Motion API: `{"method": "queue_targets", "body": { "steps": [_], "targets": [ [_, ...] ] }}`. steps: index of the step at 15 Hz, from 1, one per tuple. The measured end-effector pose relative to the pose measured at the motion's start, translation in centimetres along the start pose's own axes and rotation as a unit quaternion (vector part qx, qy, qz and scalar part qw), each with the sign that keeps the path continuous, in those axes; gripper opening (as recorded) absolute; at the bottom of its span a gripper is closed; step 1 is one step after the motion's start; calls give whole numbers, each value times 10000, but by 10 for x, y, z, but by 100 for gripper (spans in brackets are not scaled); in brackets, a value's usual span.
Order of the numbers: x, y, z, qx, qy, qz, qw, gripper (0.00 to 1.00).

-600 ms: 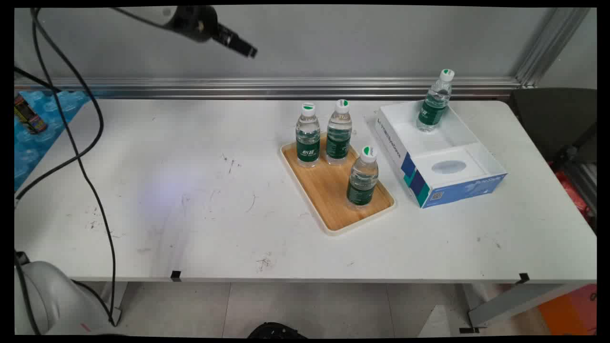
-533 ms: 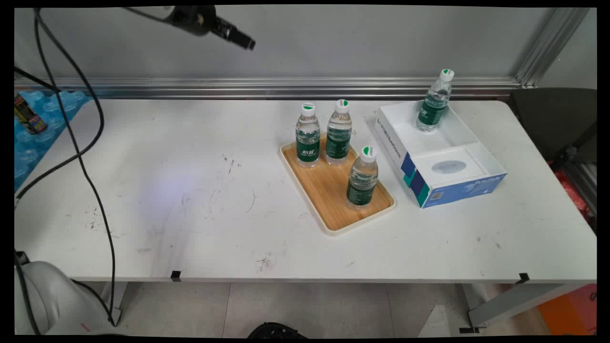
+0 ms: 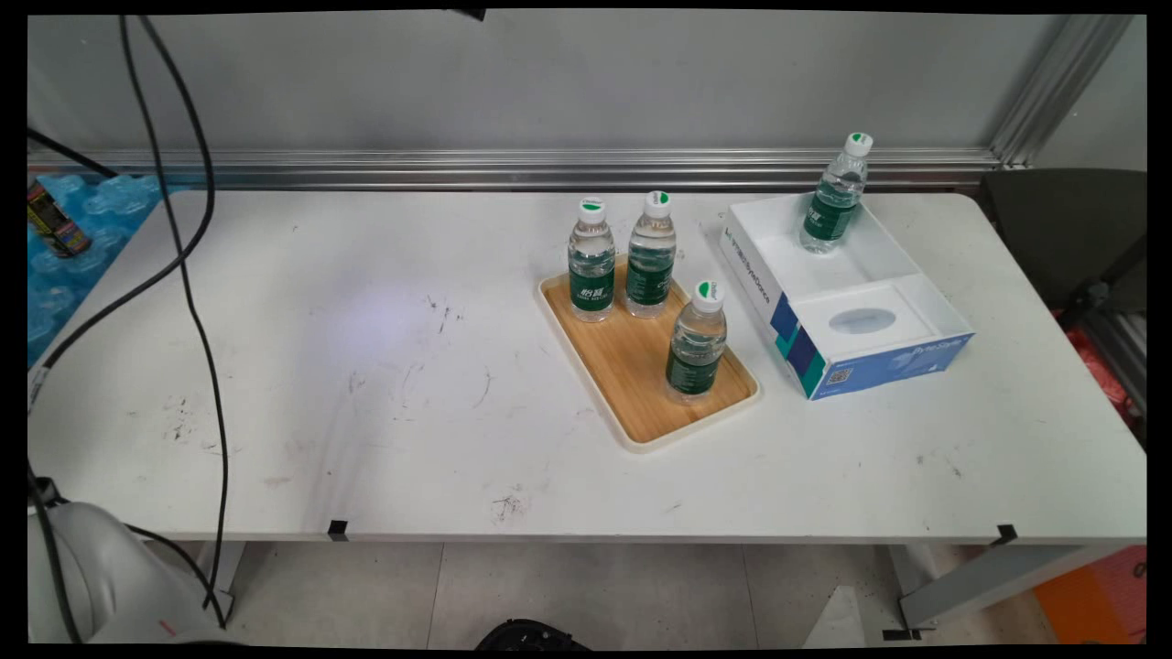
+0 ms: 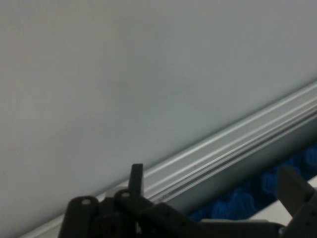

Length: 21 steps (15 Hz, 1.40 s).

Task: Pick up the green bottle from the white box

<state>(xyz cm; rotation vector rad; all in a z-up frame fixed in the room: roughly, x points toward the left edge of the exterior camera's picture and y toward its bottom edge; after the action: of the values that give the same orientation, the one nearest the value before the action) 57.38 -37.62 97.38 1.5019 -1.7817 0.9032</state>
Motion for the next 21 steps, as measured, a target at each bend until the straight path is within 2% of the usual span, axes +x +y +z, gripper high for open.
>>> {"method": "queue_targets", "body": {
  "steps": [3, 6, 10, 13, 16, 20, 21],
  "targets": [
    [11, 6, 8, -29, -9, 104, 9999, 100],
    [23, 25, 19, -294, -95, 511, 9982, 100],
    [34, 57, 33, -746, -201, 1069, 9913, 100],
    [42, 89, 48, -1161, -252, 1520, 9812, 100],
    [47, 113, 61, -1441, -277, 1807, 9725, 100],
    [56, 156, 89, -1937, -332, 2303, 9531, 100],
    [57, 163, 94, -2007, -346, 2371, 9499, 100]
  ]
}}
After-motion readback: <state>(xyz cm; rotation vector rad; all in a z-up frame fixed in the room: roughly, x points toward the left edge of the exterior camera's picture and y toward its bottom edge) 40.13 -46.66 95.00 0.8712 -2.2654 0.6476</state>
